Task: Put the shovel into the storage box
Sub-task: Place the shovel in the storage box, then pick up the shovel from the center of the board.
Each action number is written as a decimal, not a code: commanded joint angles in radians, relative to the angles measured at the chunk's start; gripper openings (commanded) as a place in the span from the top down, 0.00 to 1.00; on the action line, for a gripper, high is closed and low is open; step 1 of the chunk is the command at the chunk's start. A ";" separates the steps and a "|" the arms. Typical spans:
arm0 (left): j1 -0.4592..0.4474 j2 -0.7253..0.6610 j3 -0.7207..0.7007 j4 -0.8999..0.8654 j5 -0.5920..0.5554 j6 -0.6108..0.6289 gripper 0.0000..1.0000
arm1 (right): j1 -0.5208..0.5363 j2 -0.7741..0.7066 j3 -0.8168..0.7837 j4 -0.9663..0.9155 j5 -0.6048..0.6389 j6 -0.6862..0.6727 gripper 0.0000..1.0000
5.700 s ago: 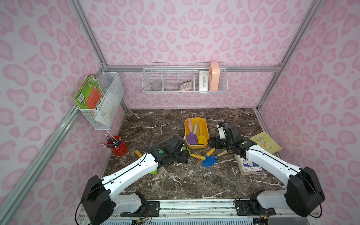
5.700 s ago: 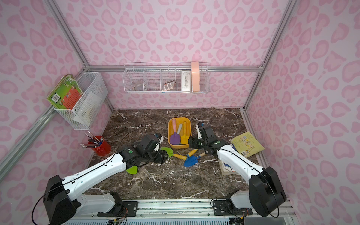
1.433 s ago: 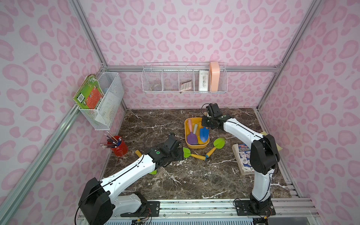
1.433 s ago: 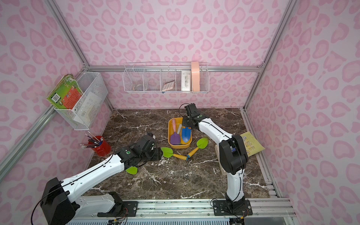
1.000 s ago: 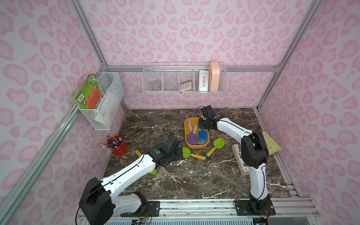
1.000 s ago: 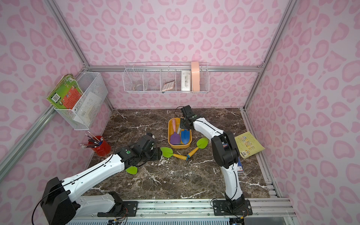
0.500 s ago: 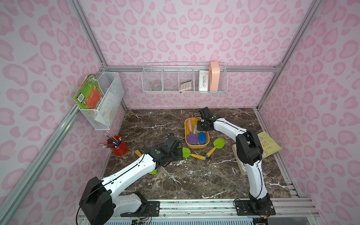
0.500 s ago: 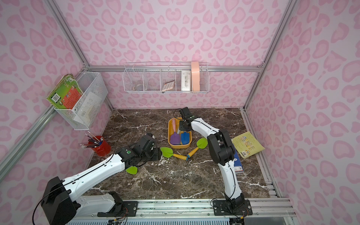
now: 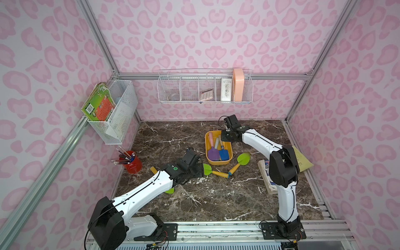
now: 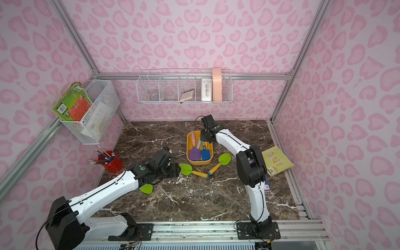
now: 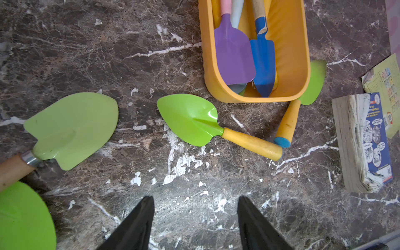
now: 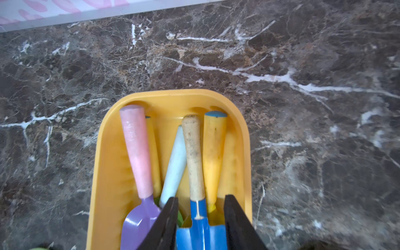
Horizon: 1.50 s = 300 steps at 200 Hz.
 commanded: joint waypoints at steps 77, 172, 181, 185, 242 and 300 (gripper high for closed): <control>-0.046 0.034 0.057 -0.018 0.035 0.061 0.35 | -0.072 -0.432 -0.527 0.259 -0.207 0.015 0.26; -0.146 0.246 0.165 0.096 0.094 0.169 0.36 | -0.172 -0.753 -0.952 0.279 -0.194 0.056 0.27; -0.155 0.291 0.198 0.104 0.104 0.188 0.36 | -0.200 -0.788 -0.986 0.280 -0.203 0.060 0.27; -0.159 0.310 0.213 0.107 0.107 0.195 0.36 | -0.212 -0.803 -1.001 0.280 -0.205 0.061 0.27; -0.183 0.582 0.442 0.123 0.176 0.279 0.37 | -0.319 -0.922 -1.109 0.273 -0.218 0.059 0.27; -0.196 0.776 0.608 0.084 0.160 0.322 0.37 | -0.364 -0.955 -1.142 0.286 -0.265 0.057 0.27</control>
